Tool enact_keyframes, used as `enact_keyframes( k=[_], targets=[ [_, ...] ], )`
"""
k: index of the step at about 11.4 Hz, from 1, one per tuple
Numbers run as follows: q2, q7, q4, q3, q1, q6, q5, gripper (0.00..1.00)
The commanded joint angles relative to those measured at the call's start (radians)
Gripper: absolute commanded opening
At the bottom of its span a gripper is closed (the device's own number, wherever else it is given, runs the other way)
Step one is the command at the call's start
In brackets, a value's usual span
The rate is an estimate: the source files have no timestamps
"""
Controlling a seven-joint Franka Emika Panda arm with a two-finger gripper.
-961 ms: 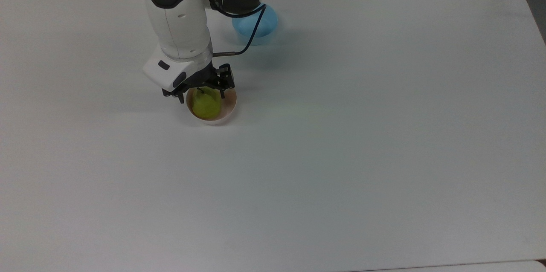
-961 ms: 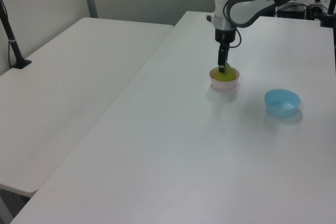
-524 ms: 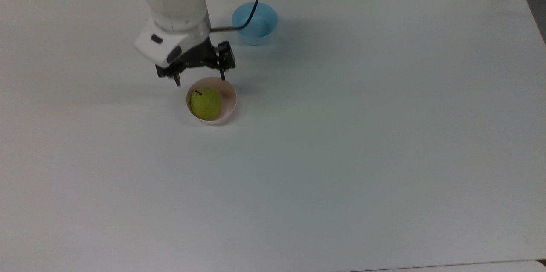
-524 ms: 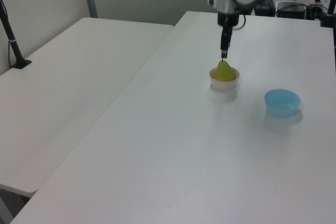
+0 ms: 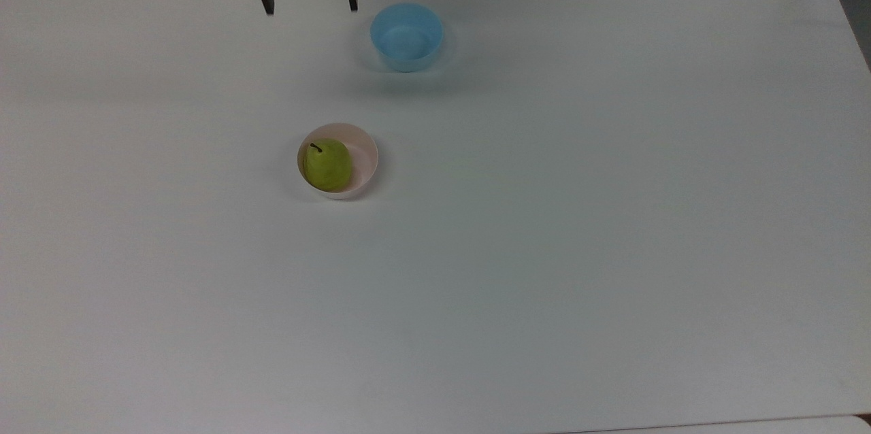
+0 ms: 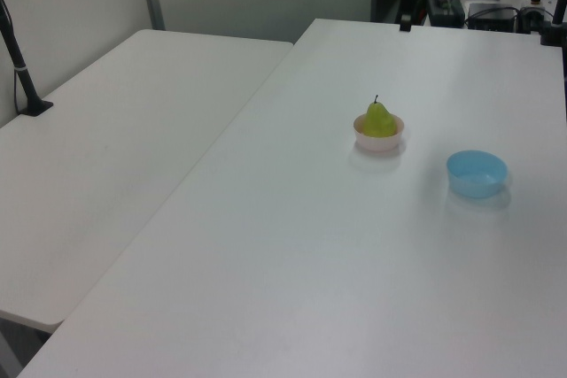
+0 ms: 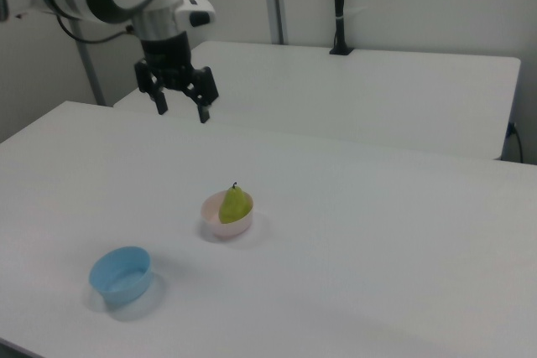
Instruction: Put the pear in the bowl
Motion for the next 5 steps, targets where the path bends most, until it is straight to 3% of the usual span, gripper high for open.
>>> enact_keyframes(
  k=[1,5],
  targets=[
    [-0.047,0.032,-0.042,0.004,0.026,-0.023,-0.003,1.00],
    [-0.038,-0.019,-0.034,0.011,0.026,-0.015,-0.003,1.00]
  ],
)
